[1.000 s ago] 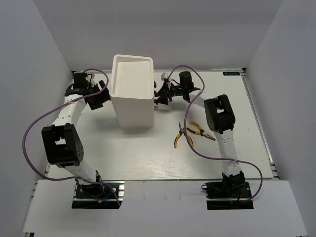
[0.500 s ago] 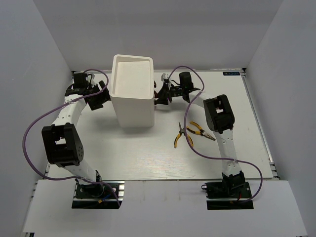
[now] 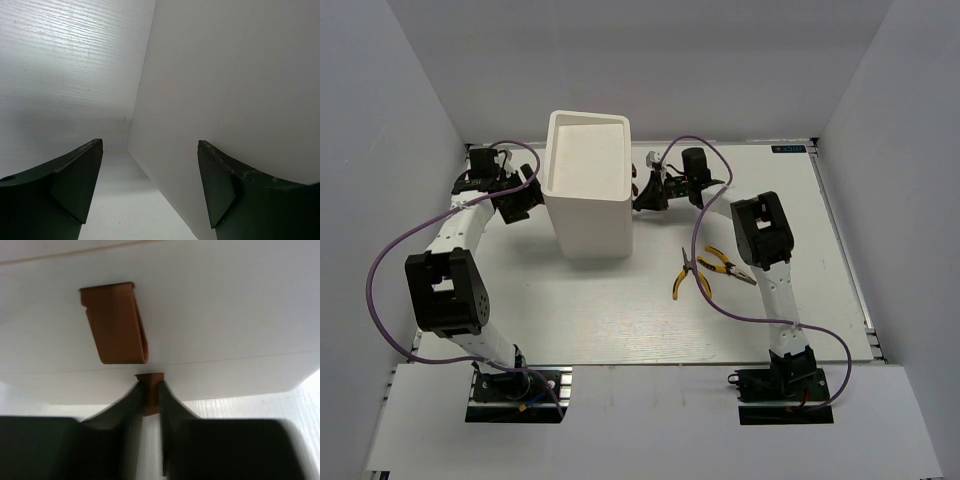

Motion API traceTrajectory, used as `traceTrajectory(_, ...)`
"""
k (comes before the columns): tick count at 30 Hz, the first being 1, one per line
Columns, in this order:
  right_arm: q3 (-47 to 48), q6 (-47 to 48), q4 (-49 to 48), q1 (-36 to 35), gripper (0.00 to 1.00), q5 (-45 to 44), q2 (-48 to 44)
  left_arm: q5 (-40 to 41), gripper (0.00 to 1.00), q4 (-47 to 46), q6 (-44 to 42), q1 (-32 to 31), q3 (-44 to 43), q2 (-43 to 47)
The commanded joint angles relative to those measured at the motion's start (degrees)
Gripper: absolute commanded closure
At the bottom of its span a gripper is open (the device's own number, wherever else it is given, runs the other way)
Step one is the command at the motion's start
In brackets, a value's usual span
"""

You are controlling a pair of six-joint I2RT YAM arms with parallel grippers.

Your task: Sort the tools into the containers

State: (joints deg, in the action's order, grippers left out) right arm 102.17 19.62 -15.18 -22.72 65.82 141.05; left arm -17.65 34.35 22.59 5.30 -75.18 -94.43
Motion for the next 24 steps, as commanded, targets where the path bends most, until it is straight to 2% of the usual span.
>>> traceTrajectory(1, 1.6, -0.2, -3.3, -1.5, 0.92, 1.9, 1.0, -1.2, 0.13, 0.2, 0.8, 0.3, -1.6, 0.3)
traceTrajectory(2, 1.5, -0.3, -3.7, -1.1, 1.00, 1.9, 0.6, -1.2, 0.13, 0.2, 0.8, 0.3, -1.6, 0.3)
traceTrajectory(9, -3.9, -0.9, -6.1, -0.6, 1.00, 0.7, -3.0, -0.5, 0.13, -0.3, 1.3, 0.3, -1.6, 0.8)
traceTrajectory(14, -12.2, 1.4, -5.9, 1.9, 1.00, -5.4, -9.2, 1.7, 0.13, 0.3, 2.4, 0.9, -1.6, 2.0)
traceTrajectory(24, -25.1, 9.0, 2.7, 8.1, 1.00, -7.6, -20.2, 4.5, 0.13, 0.3, 3.5, 4.4, 0.6, 6.2)
